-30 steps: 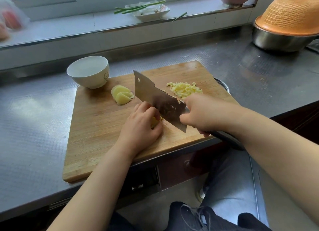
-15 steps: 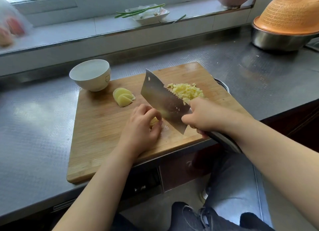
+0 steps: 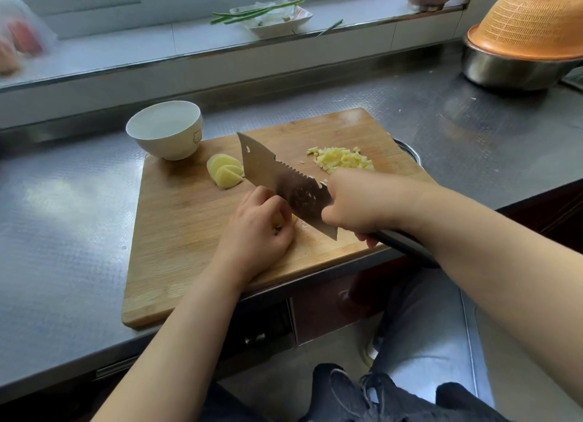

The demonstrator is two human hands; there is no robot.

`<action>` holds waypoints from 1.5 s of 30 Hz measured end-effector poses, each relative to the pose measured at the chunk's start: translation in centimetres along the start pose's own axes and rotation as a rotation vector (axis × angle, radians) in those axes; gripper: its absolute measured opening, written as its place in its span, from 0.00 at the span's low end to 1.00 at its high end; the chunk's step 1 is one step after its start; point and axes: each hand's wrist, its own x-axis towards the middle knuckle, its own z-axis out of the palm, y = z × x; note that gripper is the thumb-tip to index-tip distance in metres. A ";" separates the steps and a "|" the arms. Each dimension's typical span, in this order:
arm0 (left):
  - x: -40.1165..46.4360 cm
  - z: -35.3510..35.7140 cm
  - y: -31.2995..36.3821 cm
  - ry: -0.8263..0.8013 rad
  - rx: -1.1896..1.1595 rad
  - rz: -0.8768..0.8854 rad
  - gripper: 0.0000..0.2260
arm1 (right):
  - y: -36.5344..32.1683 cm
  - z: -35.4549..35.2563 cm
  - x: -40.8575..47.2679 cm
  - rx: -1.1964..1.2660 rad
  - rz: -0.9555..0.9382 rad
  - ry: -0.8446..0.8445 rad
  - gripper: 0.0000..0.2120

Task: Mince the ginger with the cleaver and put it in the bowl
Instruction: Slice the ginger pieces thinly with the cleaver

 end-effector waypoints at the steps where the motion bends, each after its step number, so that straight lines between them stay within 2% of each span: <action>1: 0.0 0.1 -0.1 0.001 -0.005 -0.001 0.04 | -0.1 0.0 0.3 -0.002 0.003 -0.015 0.09; 3: 0.0 0.1 0.0 0.003 -0.006 0.001 0.04 | -0.2 0.4 0.7 -0.004 0.012 -0.027 0.08; 6: -0.1 0.0 0.2 0.008 0.016 0.015 0.04 | 0.5 1.3 0.7 -0.003 0.042 0.040 0.09; 11: -0.5 -0.4 0.4 0.040 -0.033 -0.034 0.07 | 2.2 1.7 0.8 0.188 0.046 0.077 0.04; 16: -0.6 -0.5 0.5 0.052 -0.036 -0.024 0.06 | 1.8 1.1 -0.4 0.123 0.006 0.137 0.08; 29: -0.4 0.0 0.1 0.049 0.024 -0.006 0.03 | -0.5 0.8 0.5 0.044 0.010 -0.008 0.09; 33: -0.5 0.0 0.2 0.047 0.031 -0.002 0.03 | -0.1 2.0 0.7 0.009 0.045 0.049 0.10; 39: -1.1 -0.6 0.5 0.088 0.026 -0.028 0.05 | 2.1 2.0 0.4 0.198 0.051 0.074 0.09; 42: -1.2 -0.7 0.3 0.087 0.032 -0.041 0.05 | 1.9 1.3 -0.2 0.194 0.027 0.095 0.07; 45: -1.1 -0.5 0.3 0.055 0.057 -0.040 0.05 | 1.2 1.0 -0.6 0.134 0.001 0.102 0.10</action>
